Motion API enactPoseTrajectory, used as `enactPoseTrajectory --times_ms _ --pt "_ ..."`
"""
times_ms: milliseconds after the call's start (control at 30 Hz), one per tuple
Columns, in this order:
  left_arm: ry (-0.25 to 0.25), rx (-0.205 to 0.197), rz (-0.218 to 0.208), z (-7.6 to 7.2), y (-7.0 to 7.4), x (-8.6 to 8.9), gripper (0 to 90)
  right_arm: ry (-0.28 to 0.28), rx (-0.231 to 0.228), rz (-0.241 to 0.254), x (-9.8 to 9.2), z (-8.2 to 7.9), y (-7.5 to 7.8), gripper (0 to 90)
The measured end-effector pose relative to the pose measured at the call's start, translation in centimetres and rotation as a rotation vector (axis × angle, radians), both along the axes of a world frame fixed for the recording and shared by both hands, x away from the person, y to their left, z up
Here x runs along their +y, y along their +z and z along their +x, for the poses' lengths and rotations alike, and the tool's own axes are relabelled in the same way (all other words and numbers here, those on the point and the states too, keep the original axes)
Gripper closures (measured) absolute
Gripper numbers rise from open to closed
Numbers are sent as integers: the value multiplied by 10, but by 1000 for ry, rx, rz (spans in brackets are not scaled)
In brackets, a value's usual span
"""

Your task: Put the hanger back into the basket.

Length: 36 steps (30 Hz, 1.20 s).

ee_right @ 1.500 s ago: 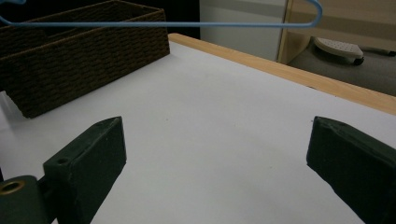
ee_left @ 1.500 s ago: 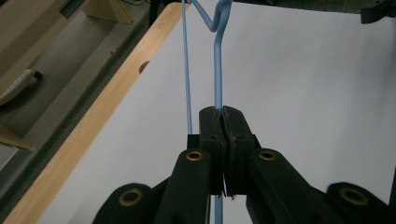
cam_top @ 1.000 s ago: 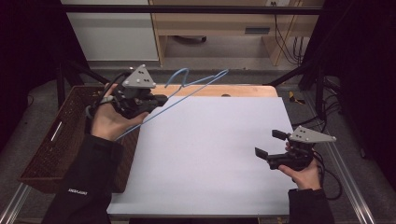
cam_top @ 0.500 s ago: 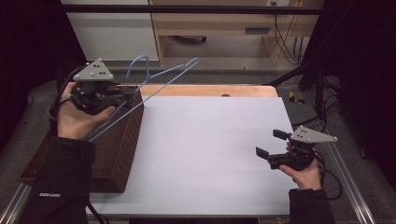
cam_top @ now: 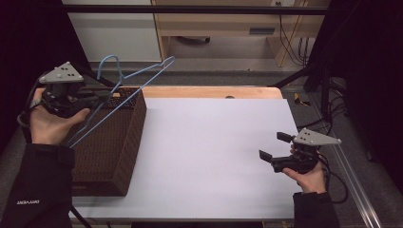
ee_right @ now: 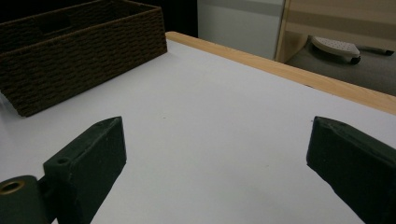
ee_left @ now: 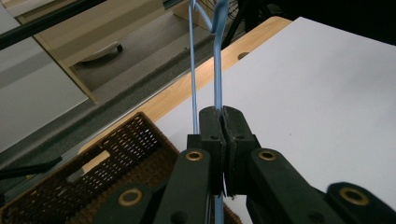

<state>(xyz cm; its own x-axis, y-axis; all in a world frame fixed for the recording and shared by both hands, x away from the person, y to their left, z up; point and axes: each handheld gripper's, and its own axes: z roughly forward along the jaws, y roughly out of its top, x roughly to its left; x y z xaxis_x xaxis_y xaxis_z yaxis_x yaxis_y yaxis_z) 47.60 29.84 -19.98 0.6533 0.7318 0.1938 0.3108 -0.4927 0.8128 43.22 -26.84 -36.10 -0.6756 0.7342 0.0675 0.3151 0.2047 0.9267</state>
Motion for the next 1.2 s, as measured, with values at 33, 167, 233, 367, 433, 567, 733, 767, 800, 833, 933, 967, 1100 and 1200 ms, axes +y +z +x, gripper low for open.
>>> enactPoseTrajectory --times_ms 33,167,233,367,433,567,733,767,800,833,933,967,1100,1200 --pt "6 3 -2 0 -1 5 885 1 2 -1 0 0 0 51" --pt "26 13 -2 3 -7 23 884 1 3 -1 1 0 0 51" --pt "37 21 -1 4 -10 31 884 0 3 -2 1 0 0 51" --pt "50 32 -9 6 -19 47 884 3 2 -8 1 1 -1 51" --pt "53 35 -6 7 -23 51 884 1 3 -10 2 1 -1 50" --pt "58 49 8 9 -32 58 884 1 6 -13 2 1 -1 50" --pt "64 58 -2 8 -44 66 884 1 3 -12 2 1 -1 50" --pt "63 60 3 8 -46 68 884 0 3 -12 1 1 -1 50" --pt "65 62 2 7 -48 72 884 -1 4 -13 1 1 -1 50" --pt "68 66 -3 7 -51 74 884 0 5 -14 2 1 -1 50" --pt "80 69 -3 4 -56 81 884 1 8 -16 3 1 -2 50" --pt "85 70 1 3 -58 85 884 0 8 -17 3 1 -2 50" --pt "99 78 -9 -1 -62 98 884 0 8 -16 3 1 -2 50" --pt "116 82 -11 -4 -67 107 884 -1 7 -18 3 1 -2 49"
